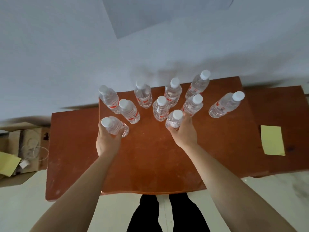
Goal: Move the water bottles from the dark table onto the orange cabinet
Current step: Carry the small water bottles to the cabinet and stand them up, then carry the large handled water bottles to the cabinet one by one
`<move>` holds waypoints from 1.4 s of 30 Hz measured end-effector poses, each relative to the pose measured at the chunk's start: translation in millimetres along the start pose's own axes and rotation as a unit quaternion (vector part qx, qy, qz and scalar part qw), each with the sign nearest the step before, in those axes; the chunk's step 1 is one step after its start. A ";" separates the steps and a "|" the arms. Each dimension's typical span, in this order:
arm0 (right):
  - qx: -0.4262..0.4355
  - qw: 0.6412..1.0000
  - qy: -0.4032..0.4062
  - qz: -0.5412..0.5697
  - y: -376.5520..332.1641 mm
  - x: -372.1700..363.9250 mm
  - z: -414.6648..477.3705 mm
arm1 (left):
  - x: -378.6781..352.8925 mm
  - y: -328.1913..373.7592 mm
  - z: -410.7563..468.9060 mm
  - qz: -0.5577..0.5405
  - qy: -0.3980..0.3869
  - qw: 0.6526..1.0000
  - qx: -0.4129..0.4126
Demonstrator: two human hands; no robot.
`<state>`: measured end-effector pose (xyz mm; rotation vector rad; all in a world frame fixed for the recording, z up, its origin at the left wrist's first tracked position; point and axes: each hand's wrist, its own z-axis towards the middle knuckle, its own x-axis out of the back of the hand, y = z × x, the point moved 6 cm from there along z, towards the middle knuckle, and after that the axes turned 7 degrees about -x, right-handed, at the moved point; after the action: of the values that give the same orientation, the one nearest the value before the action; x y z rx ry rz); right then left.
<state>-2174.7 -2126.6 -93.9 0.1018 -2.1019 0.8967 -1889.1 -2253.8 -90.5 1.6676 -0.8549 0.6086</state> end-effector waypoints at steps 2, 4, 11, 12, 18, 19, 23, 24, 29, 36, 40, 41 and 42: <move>0.007 1.000 -0.008 -0.019 -1.9 12.3 -5.1 | 5.2 6.5 -1.0 0.022 -0.006 1.000 -0.001; 0.037 0.998 -0.001 -0.048 -9.6 31.3 -16.5 | 16.1 18.7 -7.8 0.025 0.001 1.000 -0.007; 0.279 0.947 0.117 -0.112 -88.8 91.6 -57.9 | 74.7 75.4 -41.1 0.064 0.074 0.988 -0.122; 0.309 0.936 0.118 -0.120 -106.9 95.1 -61.4 | 89.1 86.5 -46.0 0.085 0.096 0.979 -0.157; 0.476 0.866 0.099 -0.120 -211.2 77.3 -87.2 | 197.9 114.1 -97.8 0.216 0.243 0.919 -0.224; 0.502 0.853 0.085 -0.113 -230.3 69.0 -101.5 | 218.1 103.6 -110.3 0.224 0.267 0.915 -0.204; 0.615 0.786 0.024 -0.065 -305.3 22.8 -193.9 | 306.0 35.9 -192.1 0.268 0.363 0.887 -0.102; 0.621 0.781 0.021 -0.059 -311.7 19.4 -199.8 | 312.1 31.4 -199.7 0.269 0.365 0.886 -0.099; 0.710 0.703 -0.037 -0.012 -365.8 -21.1 -351.0 | 407.0 -44.9 -315.4 0.319 0.439 0.840 -0.002; 0.816 0.575 -0.063 0.021 -379.9 -101.0 -606.8 | 512.2 -192.2 -508.2 0.357 0.512 0.773 0.113; 0.854 0.511 -0.089 0.034 -363.5 -183.5 -794.0 | 563.6 -308.7 -654.7 0.390 0.528 0.730 0.191; 0.859 0.501 -0.098 0.035 -359.9 -198.8 -829.7 | 570.9 -328.2 -683.8 0.394 0.529 0.724 0.204; 0.871 0.478 -0.105 0.038 -354.0 -210.8 -871.3 | 577.4 -350.6 -717.1 0.396 0.535 0.711 0.226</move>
<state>-1329.8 -1888.1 303.8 1.1663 -0.4051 2.7538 -1234.4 -1646.8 325.8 0.9073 -0.4781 2.2573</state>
